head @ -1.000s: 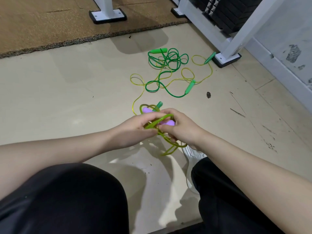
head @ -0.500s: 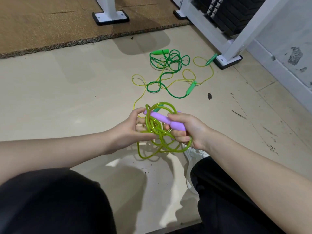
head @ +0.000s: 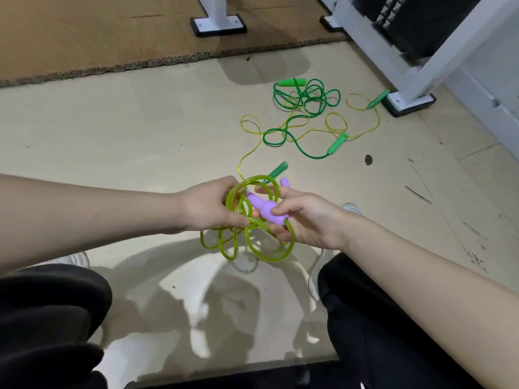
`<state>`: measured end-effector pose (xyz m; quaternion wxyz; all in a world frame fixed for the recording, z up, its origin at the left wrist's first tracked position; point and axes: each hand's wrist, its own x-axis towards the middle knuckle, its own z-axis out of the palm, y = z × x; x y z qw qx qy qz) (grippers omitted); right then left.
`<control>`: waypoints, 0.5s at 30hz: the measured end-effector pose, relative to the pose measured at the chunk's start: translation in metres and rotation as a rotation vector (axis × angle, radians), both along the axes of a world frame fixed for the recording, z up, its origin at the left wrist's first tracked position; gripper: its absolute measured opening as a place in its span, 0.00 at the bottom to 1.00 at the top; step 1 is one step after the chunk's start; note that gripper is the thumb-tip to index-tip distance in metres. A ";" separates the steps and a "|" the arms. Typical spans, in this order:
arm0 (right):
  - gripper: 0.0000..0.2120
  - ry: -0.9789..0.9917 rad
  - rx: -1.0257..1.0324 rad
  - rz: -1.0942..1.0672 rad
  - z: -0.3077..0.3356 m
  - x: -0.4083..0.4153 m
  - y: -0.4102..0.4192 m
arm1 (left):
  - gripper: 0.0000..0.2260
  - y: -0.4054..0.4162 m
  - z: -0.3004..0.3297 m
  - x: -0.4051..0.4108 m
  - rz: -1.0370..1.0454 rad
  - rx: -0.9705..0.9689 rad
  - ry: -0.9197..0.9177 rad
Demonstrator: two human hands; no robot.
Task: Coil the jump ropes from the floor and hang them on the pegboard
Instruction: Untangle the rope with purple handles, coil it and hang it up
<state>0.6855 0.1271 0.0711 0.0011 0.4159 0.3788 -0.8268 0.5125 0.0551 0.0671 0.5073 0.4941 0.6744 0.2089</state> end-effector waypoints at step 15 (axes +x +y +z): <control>0.14 -0.482 0.718 0.221 0.029 -0.007 0.049 | 0.09 0.039 0.003 -0.019 0.029 0.104 0.116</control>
